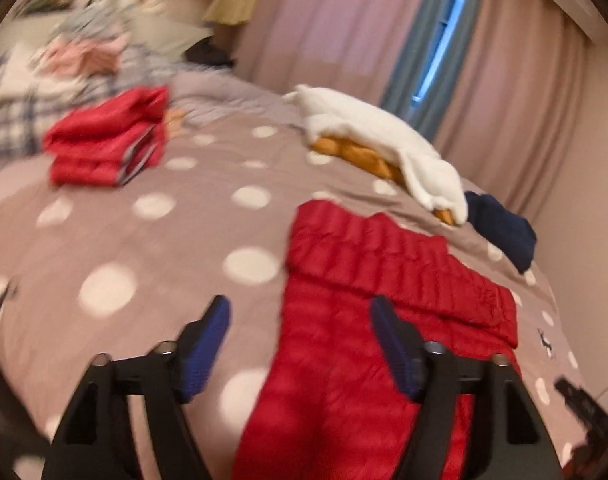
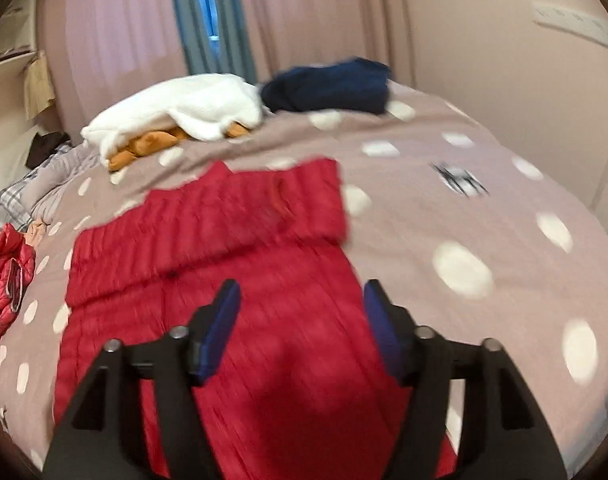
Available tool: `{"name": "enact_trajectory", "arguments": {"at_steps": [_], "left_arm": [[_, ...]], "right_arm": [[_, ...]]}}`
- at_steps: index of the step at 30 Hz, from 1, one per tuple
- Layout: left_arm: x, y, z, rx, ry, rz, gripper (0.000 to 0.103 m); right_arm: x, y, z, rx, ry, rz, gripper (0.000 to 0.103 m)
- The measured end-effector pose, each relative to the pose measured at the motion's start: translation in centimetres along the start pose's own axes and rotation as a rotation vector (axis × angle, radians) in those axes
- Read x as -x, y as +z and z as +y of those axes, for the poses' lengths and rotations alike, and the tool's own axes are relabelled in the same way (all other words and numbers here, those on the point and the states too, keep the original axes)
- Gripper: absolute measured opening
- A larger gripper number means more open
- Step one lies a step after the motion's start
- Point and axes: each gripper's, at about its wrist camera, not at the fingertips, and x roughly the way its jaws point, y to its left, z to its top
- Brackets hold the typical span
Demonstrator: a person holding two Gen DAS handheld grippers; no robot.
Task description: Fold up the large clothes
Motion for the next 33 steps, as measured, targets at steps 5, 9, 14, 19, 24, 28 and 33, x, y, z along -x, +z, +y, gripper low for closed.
{"name": "enact_trajectory", "arguments": {"at_steps": [5,9,14,19,24,28,33], "left_arm": [[-0.9,-2.1,3.5,0.048,0.002,0.090,0.084],[-0.5,-3.6,5.0,0.099,-0.051,0.138,0.084],[-2.8,-8.2,4.7,0.316,-0.297,0.395,0.084],[-1.6,-10.4,2.2,0.318,-0.378,0.418,0.084],[-3.8,-11.3,1.0,0.533,-0.555,0.510,0.084],[-5.5,-9.9,-1.3,0.457,-0.535,0.490,0.075],[-7.9,-10.8,-4.1,0.217,-0.366,0.424,0.040]], "right_arm": [[1.5,-3.8,-5.8,-0.158,-0.044,0.081,0.069],[1.6,-6.5,-9.7,-0.273,-0.089,0.123,0.070],[0.9,-8.5,-11.9,-0.422,0.004,0.191,0.070],[0.8,-9.9,-9.5,-0.499,0.174,0.219,0.070],[-0.3,-10.7,-4.9,-0.481,0.283,0.261,0.070],[-1.4,-10.3,-2.7,-0.473,0.349,0.280,0.070],[-4.0,-10.9,-1.7,-0.428,0.374,0.237,0.052]]}}
